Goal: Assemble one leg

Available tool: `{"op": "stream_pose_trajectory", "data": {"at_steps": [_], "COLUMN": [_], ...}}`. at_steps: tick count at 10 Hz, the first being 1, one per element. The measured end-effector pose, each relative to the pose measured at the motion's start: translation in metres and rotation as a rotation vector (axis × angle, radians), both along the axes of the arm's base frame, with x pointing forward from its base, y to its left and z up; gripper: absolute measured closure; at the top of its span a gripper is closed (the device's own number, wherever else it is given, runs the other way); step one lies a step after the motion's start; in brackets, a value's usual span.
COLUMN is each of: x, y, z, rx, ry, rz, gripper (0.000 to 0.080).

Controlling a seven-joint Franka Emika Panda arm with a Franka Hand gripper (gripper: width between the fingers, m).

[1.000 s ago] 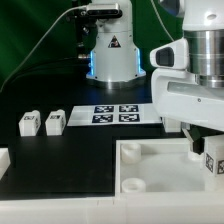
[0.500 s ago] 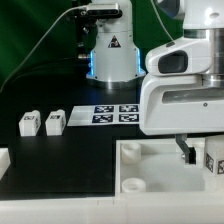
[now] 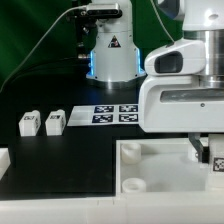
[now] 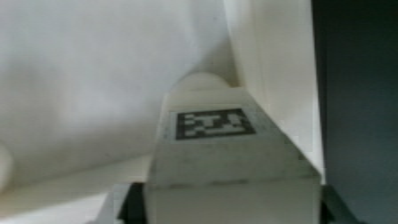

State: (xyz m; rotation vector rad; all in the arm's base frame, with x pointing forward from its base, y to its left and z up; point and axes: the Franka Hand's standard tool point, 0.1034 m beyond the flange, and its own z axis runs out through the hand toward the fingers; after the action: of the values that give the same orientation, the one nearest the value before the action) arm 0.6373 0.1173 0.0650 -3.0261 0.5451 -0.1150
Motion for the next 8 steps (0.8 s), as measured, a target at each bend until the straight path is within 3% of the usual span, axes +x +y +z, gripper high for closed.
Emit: {"op": "stream_pose_trajectory", "data": {"at_steps": [2, 8], "x": [0.0006, -0.0049], "y": [-0.0032, -0.0075], "z": [-0.0008, -0.0010], "rx": [0.021, 0.137], "ry": [0.011, 0.165], "rz": [-0.200, -1.336], "gripper": [0.0505, 0.0505]}}
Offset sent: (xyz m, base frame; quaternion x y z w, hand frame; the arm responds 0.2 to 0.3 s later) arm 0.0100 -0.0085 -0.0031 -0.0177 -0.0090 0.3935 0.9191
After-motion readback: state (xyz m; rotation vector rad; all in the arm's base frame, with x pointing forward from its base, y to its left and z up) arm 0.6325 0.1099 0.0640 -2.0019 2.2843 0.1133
